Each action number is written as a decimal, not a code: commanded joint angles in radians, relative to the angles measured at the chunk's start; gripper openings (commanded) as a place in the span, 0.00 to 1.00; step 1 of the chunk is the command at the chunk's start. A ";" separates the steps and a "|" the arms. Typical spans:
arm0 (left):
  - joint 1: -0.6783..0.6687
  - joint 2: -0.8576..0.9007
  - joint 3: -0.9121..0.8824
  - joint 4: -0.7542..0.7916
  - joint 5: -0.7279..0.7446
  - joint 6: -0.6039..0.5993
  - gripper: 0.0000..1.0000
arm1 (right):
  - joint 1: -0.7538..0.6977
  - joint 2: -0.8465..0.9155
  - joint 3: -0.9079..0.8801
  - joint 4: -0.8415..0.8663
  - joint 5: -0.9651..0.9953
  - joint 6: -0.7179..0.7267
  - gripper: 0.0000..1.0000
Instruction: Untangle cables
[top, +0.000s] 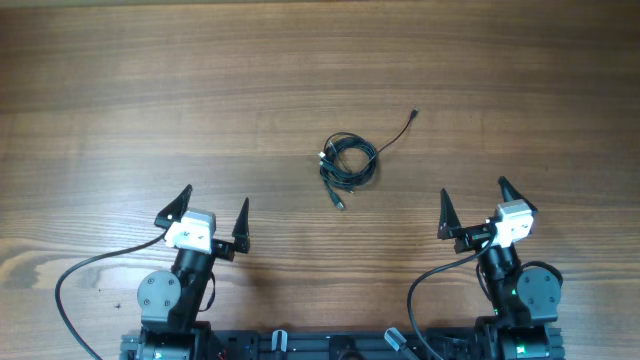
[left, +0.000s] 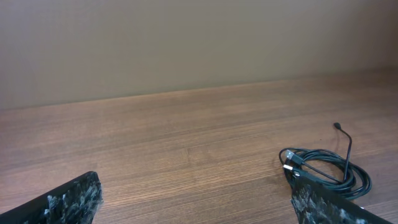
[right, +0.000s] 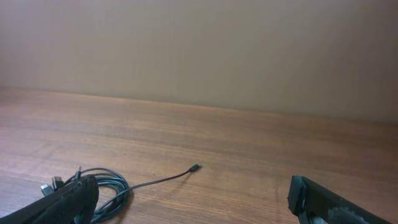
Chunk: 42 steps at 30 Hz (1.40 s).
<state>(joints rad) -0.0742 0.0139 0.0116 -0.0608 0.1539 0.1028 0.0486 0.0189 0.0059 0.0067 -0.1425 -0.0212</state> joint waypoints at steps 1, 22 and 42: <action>-0.005 -0.007 -0.006 -0.004 -0.010 -0.010 1.00 | -0.005 -0.014 -0.001 0.004 -0.015 0.002 1.00; -0.005 -0.007 -0.006 -0.004 -0.010 -0.010 1.00 | -0.005 -0.014 -0.001 0.004 -0.016 0.002 1.00; -0.005 0.026 0.057 -0.060 -0.034 -0.191 1.00 | -0.005 -0.014 -0.001 0.004 -0.016 0.002 1.00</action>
<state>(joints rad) -0.0742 0.0154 0.0135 -0.0696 0.1463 -0.0105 0.0486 0.0189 0.0059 0.0067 -0.1425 -0.0212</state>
